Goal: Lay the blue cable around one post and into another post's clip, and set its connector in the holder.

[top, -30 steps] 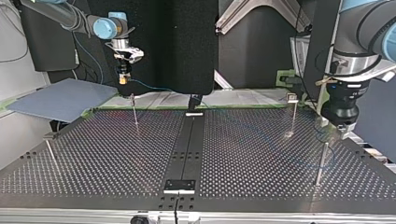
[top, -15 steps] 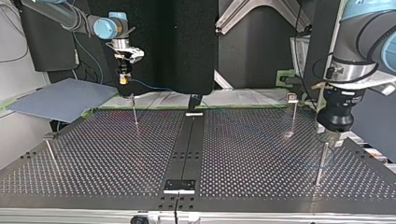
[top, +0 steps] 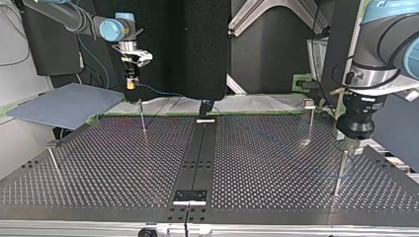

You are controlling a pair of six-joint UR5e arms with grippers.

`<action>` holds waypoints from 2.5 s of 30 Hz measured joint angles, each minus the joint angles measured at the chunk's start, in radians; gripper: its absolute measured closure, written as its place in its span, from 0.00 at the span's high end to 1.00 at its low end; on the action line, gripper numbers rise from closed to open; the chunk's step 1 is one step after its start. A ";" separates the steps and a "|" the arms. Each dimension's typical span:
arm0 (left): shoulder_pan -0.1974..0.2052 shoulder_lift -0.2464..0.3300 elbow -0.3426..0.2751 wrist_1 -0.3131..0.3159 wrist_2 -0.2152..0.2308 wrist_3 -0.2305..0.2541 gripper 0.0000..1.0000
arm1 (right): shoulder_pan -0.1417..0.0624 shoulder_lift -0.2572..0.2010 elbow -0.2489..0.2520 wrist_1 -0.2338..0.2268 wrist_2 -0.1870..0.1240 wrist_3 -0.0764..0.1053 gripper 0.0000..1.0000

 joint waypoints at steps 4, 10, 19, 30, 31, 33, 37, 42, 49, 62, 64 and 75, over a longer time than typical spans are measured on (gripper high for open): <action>0.000 -0.004 0.000 -0.008 -0.009 0.000 1.00 | 0.000 0.000 0.000 -0.002 0.000 0.000 0.00; 0.000 -0.008 0.000 -0.035 -0.049 0.001 1.00 | 0.003 0.000 0.000 0.000 0.000 0.000 0.00; 0.000 -0.013 -0.009 -0.061 -0.103 0.003 1.00 | 0.006 0.000 0.000 0.001 -0.001 -0.001 0.00; 0.000 -0.014 -0.024 -0.063 -0.114 0.004 1.00 | 0.007 0.000 0.000 0.003 0.000 -0.003 0.00; 0.000 -0.014 -0.024 -0.064 -0.114 0.004 1.00 | 0.007 0.000 0.000 0.004 -0.001 -0.003 0.00; 0.000 -0.014 -0.024 -0.064 -0.114 0.004 1.00 | 0.007 0.000 0.000 0.004 0.000 -0.003 0.00; 0.000 -0.015 -0.024 -0.065 -0.114 0.005 1.00 | 0.007 0.000 0.000 0.004 0.000 -0.003 0.00; 0.000 -0.015 -0.024 -0.065 -0.114 0.006 1.00 | 0.007 0.000 0.000 0.004 0.000 -0.003 0.00; 0.000 -0.015 -0.024 -0.064 -0.114 0.006 1.00 | 0.007 0.000 0.000 0.003 0.000 -0.004 0.00; -0.003 -0.015 -0.024 -0.062 -0.114 0.010 1.00 | 0.007 0.000 0.000 0.003 0.000 -0.004 0.00; -0.007 -0.013 -0.025 -0.053 -0.112 0.017 1.00 | 0.008 0.000 0.000 0.004 0.000 -0.005 0.00; -0.036 0.045 -0.035 0.051 -0.014 0.033 1.00 | 0.010 0.000 0.001 0.009 0.004 -0.009 0.00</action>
